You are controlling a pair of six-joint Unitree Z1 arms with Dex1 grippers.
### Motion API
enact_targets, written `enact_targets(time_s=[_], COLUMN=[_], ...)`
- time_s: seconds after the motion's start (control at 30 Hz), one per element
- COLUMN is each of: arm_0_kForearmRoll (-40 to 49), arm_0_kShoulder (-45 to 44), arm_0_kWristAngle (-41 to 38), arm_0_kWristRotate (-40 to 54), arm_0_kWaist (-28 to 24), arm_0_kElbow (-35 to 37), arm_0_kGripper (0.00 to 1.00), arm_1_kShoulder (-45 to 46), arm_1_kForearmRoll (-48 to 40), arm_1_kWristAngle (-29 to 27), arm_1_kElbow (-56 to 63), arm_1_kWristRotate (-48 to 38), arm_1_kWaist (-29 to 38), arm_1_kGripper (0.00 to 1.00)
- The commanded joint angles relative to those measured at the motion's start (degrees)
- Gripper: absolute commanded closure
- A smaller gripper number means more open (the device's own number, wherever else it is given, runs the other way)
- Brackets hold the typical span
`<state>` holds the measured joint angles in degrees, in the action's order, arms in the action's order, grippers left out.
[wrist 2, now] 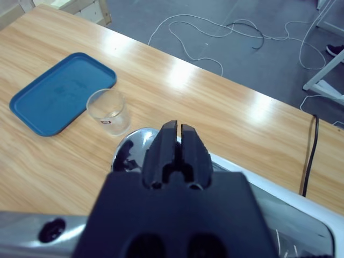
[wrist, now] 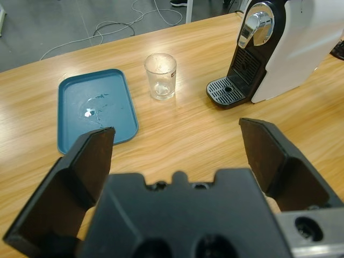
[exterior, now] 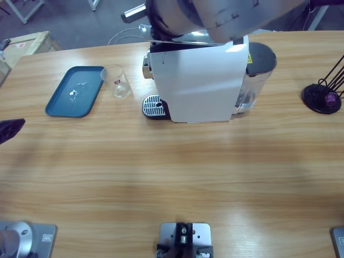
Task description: Pour coffee
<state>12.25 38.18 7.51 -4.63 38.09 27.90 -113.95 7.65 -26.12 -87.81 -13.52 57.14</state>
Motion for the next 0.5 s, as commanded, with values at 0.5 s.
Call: enact_targets(time_s=[0.5], arm_0_kForearmRoll=[-0.6], arm_0_kShoulder=[-0.5], arm_0_kWristAngle=[-1.3], arm_0_kWristRotate=[-0.1], arm_0_kWaist=[0.4], arm_0_kElbow=[-2.2], arm_0_kGripper=[0.018], arm_1_kShoulder=[-0.7], arm_1_kForearmRoll=[-11.9], arm_1_kWristAngle=[3.4], arm_1_kElbow=[17.9], arm_1_kWristRotate=[-5.7], arm_1_kWaist=[1.9], arm_1_kGripper=[1.000])
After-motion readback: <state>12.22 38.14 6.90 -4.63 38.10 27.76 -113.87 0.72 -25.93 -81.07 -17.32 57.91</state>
